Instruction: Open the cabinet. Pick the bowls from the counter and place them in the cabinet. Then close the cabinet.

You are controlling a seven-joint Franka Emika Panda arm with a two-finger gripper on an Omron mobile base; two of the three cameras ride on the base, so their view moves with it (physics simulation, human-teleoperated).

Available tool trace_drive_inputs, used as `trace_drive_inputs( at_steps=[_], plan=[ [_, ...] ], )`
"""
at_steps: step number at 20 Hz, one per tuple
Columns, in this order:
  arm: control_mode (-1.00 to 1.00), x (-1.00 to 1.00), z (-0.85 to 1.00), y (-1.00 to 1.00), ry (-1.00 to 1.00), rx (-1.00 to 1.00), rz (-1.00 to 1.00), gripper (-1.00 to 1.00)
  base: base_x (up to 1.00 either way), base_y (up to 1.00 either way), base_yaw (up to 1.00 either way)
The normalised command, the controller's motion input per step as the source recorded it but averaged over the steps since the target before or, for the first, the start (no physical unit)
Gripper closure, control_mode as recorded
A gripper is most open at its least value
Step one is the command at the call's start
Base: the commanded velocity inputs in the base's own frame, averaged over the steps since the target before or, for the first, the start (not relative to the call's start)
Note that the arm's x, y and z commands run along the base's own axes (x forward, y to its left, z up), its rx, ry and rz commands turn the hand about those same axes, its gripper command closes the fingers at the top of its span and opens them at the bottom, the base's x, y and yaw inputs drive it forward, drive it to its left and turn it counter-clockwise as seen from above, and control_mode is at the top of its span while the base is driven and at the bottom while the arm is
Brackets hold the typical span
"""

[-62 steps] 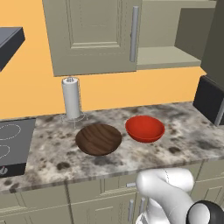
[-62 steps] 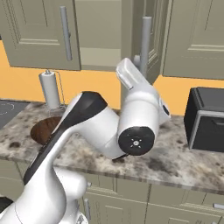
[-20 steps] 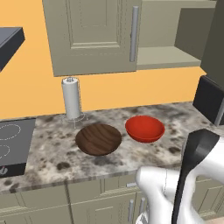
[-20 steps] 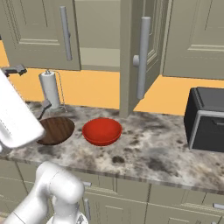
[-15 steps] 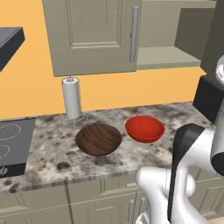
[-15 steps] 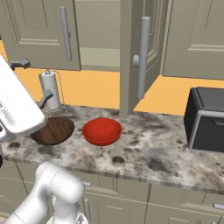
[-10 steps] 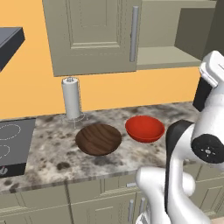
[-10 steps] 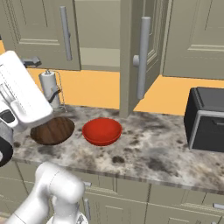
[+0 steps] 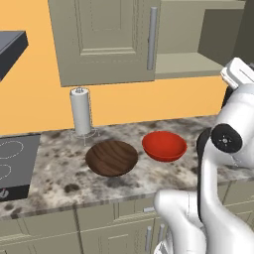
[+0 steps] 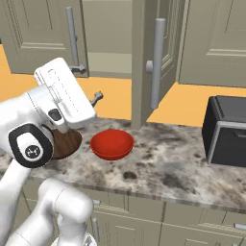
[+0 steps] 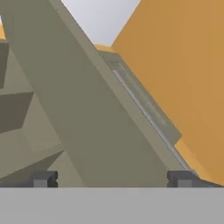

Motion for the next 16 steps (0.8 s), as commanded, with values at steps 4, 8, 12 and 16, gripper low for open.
trace_drive_inputs(
  at_steps=[4,8,12,16],
  plan=[
    [-1.0,0.73,-0.28,-0.39,0.07,0.0,-0.06,-1.0,0.0,0.0,0.0],
    [-1.0,0.71,-0.32,-0.04,0.07,0.0,-0.03,-1.0,0.0,0.0,0.0],
    [-1.0,0.65,-0.17,-0.4,0.03,0.0,-0.03,-1.0,0.0,0.0,0.0],
    [-1.0,0.66,-0.17,-0.67,0.0,0.01,-0.05,-1.0,0.0,0.0,0.0]
  ],
)
